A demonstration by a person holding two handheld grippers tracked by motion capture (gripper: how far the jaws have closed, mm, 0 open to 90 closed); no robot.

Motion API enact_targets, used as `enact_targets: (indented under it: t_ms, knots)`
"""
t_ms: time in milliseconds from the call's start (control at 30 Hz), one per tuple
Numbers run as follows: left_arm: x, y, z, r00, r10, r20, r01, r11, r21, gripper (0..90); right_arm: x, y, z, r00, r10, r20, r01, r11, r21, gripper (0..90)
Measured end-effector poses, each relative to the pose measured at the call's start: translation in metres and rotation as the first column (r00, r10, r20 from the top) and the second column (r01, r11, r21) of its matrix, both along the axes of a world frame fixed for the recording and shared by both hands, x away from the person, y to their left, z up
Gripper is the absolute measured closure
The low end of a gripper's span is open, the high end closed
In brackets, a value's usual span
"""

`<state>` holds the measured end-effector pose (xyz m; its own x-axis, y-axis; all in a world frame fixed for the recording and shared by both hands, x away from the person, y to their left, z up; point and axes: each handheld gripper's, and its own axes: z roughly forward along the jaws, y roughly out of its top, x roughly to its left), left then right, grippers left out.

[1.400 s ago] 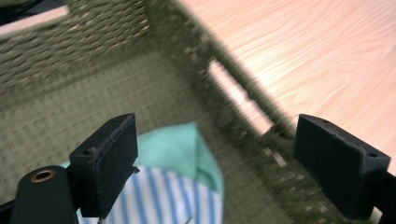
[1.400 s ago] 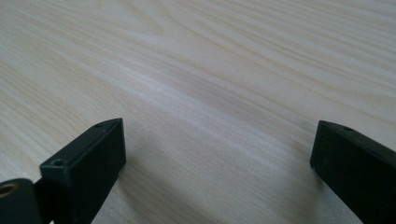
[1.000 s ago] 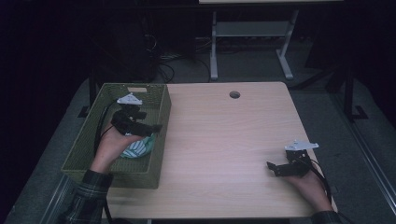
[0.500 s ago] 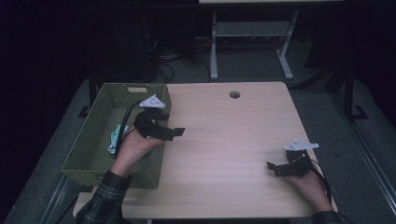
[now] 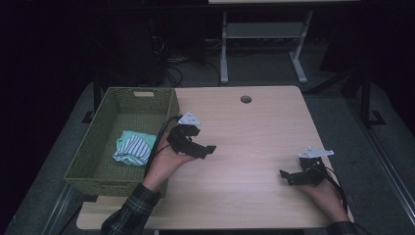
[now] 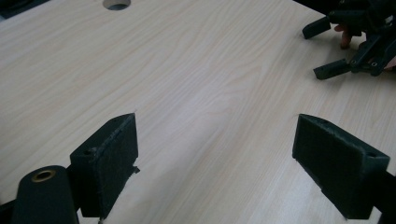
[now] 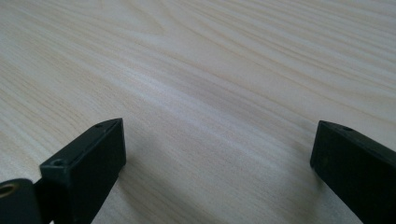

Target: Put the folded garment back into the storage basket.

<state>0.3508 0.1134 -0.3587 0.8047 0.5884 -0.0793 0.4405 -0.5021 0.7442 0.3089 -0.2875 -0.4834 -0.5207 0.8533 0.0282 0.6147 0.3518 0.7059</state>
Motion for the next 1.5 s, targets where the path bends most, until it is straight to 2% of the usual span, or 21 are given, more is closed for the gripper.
enact_targets:
  t_ms: [267, 433, 733, 1200, 1500]
  knots:
    - [-0.005, -0.016, -0.026, 0.9995, -0.025, 0.019, 0.024, 0.9986, 0.048, 13.3, 0.0, 0.0, 0.0, 1.0, 0.001, -0.001, -0.001, 1.0, 0.0, 3.1]
    - [-0.008, -0.022, -0.038, 0.9988, -0.046, 0.018, 0.044, 0.997, 0.063, 13.2, 0.0, 0.0, 0.0, 1.0, 0.001, -0.001, -0.001, 1.0, 0.0, 3.1]
    - [-0.011, -0.027, -0.057, 0.9985, -0.052, 0.017, 0.05, 0.9967, 0.064, 13.2, 0.0, 0.0, 0.0, 1.0, 0.001, -0.001, -0.001, 1.0, 0.001, 3.1]
    - [-0.013, -0.034, -0.086, 0.9986, -0.052, -0.009, 0.052, 0.9946, 0.09, 13.2, 0.0, 0.0, 0.0, 1.0, 0.003, -0.002, -0.003, 1.0, 0.0, 3.1]
    - [-0.013, -0.037, -0.103, 0.998, -0.056, -0.029, 0.059, 0.9908, 0.122, 13.2, 0.0, 0.0, 0.0, 1.0, 0.003, -0.002, -0.003, 1.0, 0.0, 3.1]
